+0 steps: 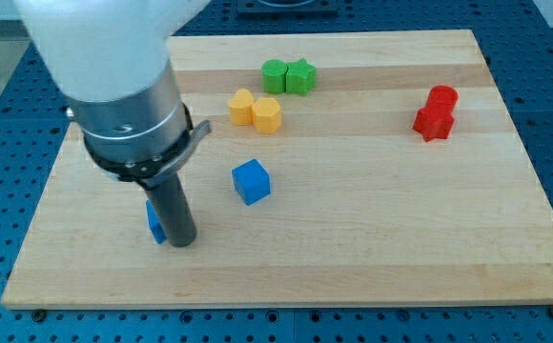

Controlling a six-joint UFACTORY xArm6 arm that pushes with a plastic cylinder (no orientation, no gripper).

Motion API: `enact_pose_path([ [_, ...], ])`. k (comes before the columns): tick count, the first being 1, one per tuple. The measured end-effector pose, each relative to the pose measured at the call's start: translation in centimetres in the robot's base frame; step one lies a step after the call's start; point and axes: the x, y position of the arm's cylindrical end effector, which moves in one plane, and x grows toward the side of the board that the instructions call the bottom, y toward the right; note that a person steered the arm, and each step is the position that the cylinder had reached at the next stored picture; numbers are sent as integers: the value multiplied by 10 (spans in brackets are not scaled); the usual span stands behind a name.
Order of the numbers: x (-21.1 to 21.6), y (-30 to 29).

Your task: Move the blue triangle towards the bottom left side

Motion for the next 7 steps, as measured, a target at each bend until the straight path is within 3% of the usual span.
enact_pose_path([
  [5, -17, 21],
  [7, -27, -14],
])
